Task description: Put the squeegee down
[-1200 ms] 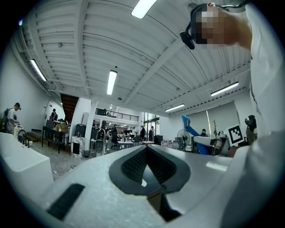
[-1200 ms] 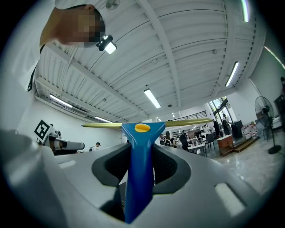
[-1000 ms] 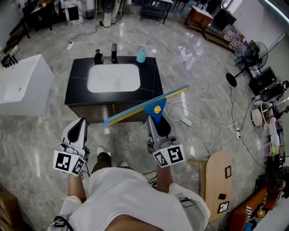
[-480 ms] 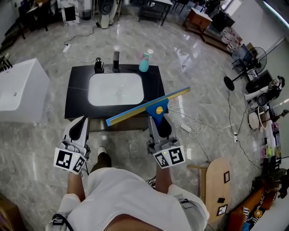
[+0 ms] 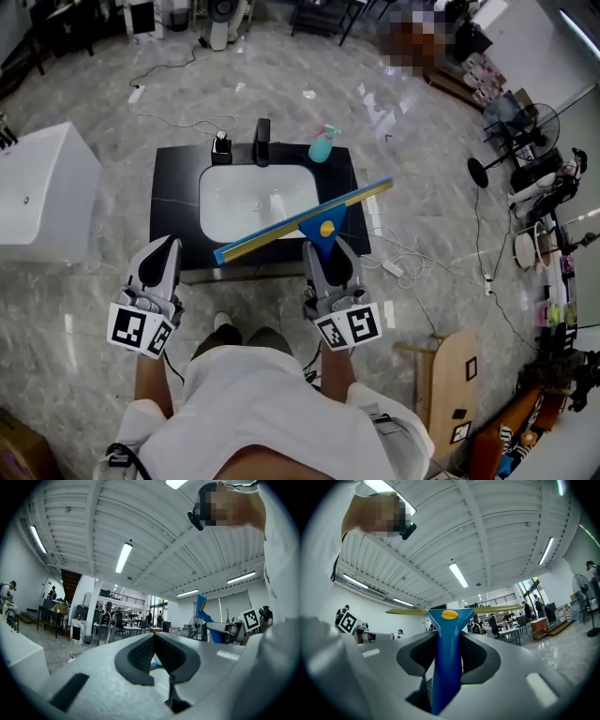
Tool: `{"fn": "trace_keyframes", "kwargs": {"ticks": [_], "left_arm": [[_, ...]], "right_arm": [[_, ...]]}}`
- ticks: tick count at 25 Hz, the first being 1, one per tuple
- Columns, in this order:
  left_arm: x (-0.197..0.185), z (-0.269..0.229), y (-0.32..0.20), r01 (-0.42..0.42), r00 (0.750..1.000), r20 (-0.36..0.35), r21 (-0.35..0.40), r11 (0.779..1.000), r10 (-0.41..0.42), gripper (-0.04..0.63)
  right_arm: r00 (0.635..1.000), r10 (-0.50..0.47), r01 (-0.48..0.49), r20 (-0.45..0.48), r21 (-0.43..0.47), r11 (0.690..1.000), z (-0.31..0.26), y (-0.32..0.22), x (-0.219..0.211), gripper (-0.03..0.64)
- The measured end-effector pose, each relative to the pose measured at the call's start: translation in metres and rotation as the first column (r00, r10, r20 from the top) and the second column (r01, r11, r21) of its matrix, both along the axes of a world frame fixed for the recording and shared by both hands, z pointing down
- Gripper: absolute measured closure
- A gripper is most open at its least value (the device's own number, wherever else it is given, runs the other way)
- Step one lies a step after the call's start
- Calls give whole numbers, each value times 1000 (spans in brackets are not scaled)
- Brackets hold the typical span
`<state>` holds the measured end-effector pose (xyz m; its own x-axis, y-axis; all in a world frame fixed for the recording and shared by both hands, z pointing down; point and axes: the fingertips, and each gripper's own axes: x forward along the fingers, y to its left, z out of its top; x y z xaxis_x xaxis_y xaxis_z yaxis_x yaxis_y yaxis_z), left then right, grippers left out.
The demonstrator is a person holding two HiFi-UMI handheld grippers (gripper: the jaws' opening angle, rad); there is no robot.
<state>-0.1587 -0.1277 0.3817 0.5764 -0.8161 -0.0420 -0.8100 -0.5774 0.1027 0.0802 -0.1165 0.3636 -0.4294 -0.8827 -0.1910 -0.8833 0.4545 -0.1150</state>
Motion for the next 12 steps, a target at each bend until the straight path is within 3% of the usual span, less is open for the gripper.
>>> {"fn": "trace_keyframes", "kwargs": {"ticks": [6,12], "left_arm": [[-9,9,-37,26,1000,-7,-31,999,-26,589],[11,8,-51,53,998,-17,-37,998,-53,589]], "right_arm": [[1000,-28,28,-4,-34,999,8,-43,-10,468],[998,-70,70,-6,-39,997,6,-73,3,468]]}}
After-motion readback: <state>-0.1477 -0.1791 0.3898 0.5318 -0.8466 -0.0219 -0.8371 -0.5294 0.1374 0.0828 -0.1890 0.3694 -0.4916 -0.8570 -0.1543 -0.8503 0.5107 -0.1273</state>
